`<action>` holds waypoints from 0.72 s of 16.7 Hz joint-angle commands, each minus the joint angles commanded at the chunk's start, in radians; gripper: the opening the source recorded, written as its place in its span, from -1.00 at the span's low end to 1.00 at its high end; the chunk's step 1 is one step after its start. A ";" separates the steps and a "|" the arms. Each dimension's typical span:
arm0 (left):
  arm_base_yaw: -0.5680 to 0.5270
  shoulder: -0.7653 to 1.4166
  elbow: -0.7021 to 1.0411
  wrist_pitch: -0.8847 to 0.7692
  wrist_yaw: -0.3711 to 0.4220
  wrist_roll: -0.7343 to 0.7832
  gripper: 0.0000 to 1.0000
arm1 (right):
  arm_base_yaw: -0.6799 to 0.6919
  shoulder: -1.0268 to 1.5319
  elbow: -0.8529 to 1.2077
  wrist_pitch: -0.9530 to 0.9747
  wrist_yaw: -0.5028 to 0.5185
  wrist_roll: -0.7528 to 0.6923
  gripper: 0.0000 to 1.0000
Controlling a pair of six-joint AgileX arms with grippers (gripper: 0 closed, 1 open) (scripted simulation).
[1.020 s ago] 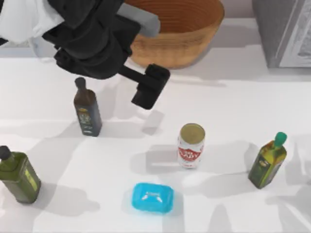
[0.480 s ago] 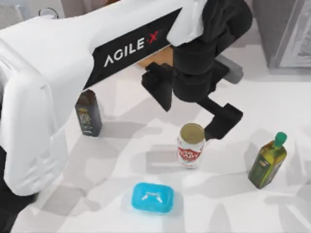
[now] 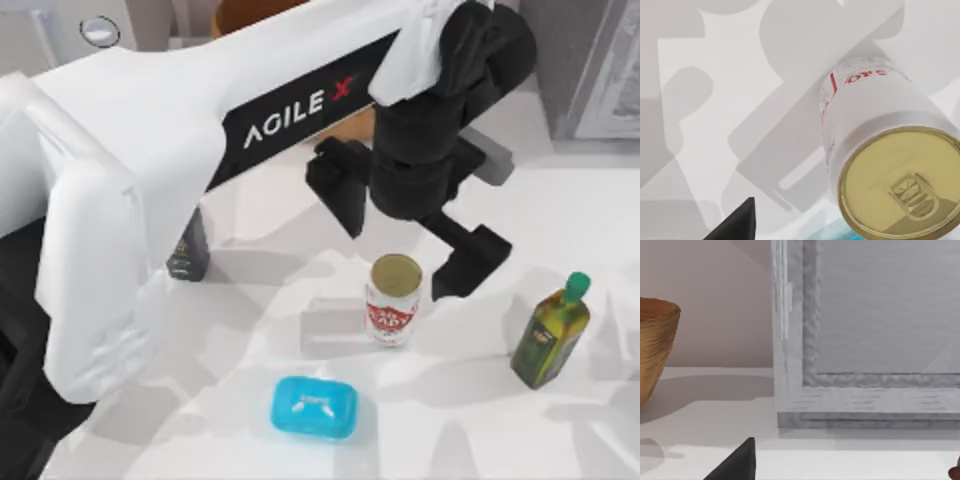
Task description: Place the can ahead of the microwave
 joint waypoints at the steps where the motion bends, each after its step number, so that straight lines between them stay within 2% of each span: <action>1: -0.002 0.000 -0.003 0.003 0.000 -0.001 1.00 | 0.000 0.000 0.000 0.000 0.000 0.000 1.00; 6: -0.047 -0.006 -0.132 0.124 0.000 -0.040 1.00 | 0.000 0.000 0.000 0.000 0.000 0.000 1.00; 12: -0.005 0.006 -0.227 0.232 -0.001 0.000 1.00 | 0.000 0.000 0.000 0.000 0.000 0.000 1.00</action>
